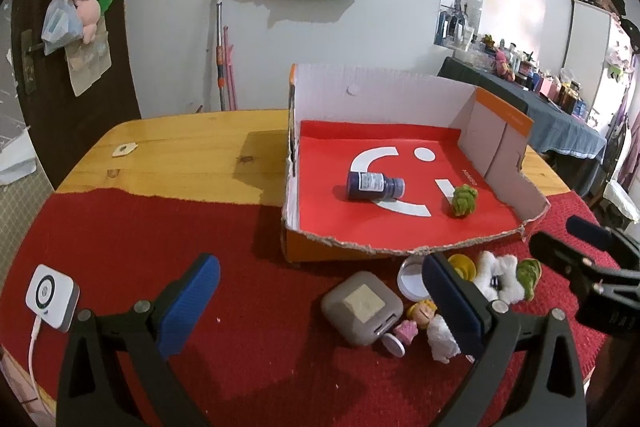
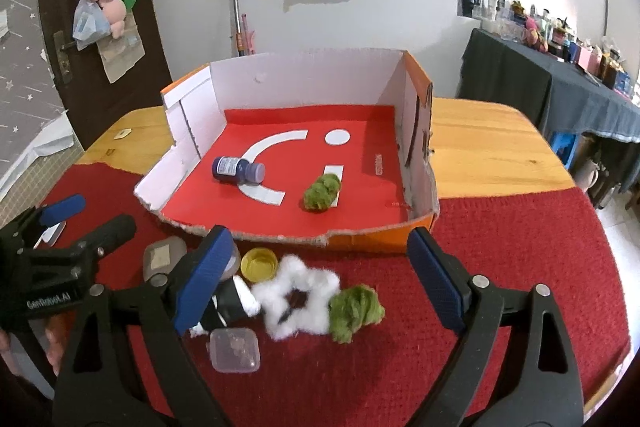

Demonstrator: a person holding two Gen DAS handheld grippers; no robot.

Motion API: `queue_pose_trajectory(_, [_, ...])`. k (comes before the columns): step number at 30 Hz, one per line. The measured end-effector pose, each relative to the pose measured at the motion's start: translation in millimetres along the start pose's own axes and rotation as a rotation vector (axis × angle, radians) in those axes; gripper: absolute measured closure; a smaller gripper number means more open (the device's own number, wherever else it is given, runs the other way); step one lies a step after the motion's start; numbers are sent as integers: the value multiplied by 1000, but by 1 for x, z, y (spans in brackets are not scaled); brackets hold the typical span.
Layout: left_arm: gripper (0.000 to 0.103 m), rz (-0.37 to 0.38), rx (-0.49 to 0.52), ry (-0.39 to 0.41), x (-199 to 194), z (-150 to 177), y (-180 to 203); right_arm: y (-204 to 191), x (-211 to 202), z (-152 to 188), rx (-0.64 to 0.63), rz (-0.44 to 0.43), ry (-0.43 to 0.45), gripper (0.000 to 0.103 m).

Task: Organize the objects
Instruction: 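Withdraw both grippers from the box back toward the remaining objects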

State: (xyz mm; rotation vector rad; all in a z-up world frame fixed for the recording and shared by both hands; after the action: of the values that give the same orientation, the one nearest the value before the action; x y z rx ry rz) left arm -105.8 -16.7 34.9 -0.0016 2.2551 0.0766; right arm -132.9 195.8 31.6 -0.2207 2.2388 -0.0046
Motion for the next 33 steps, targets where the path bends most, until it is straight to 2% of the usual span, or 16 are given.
queue_pose_trajectory(14, [0,38,69,-31,-2,26,19,4,-9,30,-22,-14,-10,13])
queue_pose_trajectory(22, [0,19,77,-65,6,38,18,1,-2,47,-36,-15,-41,13])
queue_pose_trajectory(28, [0,6,83,-60,6,42,15,-3,2,56,-40,-37,-59,13])
queue_pose_trajectory(33, [4,0,90,-66,9,44,12,-10,5,61,-53,-45,-73,13])
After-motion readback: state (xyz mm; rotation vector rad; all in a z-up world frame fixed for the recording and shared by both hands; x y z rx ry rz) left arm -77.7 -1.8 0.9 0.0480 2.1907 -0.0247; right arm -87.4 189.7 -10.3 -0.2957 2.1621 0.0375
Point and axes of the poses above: each gripper's, at about its wrist camera, not at the fingertips, and x roughly the way its jaws point, y to its right, z to its underside, the point moved 6 cm from there along x, roughly the way its jaws point, and after that the axes turned 11 degrees about -y, right-handed, at the moved point
